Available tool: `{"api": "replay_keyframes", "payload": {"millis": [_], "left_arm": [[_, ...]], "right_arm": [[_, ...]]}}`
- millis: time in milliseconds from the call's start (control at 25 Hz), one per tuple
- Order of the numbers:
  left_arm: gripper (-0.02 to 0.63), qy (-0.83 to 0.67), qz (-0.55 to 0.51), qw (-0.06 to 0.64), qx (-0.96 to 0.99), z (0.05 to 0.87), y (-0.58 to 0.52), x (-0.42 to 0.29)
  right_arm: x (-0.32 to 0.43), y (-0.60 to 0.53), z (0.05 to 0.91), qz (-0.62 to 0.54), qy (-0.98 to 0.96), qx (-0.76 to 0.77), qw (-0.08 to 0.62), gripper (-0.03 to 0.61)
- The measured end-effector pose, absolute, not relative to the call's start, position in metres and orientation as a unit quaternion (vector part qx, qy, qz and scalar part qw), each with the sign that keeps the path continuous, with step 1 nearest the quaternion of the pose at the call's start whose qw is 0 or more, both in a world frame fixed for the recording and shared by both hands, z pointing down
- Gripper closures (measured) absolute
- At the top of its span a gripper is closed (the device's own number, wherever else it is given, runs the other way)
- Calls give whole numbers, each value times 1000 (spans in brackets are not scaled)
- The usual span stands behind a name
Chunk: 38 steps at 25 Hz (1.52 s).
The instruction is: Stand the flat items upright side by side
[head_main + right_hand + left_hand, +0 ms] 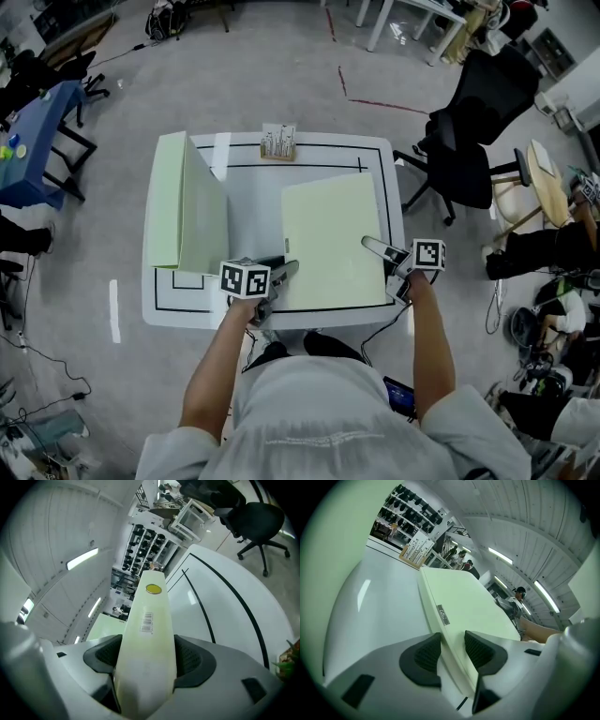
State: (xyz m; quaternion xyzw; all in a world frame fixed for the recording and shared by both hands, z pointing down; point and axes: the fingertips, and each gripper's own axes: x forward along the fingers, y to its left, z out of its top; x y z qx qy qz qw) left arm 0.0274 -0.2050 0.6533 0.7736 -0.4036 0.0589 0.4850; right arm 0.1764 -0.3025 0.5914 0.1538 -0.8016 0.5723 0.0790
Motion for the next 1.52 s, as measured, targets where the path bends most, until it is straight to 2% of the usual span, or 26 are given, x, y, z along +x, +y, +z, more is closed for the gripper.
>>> {"api": "replay_keyframes", "payload": {"millis": [320,560,680,760,1040,1360,1520], "left_arm": [[429,-388,98,462,791,655,-206,29],[428,-375,91,466,796,656,-197,28],[428,-361,107,460,804,657,-198,33],[425,-357,124,451,808,657,-201,35],[428,-362,125,439,813,655,-202,32],[425,-364,99,433,819,650,-198,35],[425,-371,73,405,832,631,-205,38]], "right_arm": [[169,-295,600,597,-788,111,101,213],[171,-263,613,638,-754,43,154,230],[164,-262,618,612,-777,47,143,216],[157,-258,623,599,-787,46,139,183],[160,-255,641,607,-778,55,151,184],[180,-243,634,636,-747,117,152,255],[182,-241,602,605,-780,120,104,268]]}}
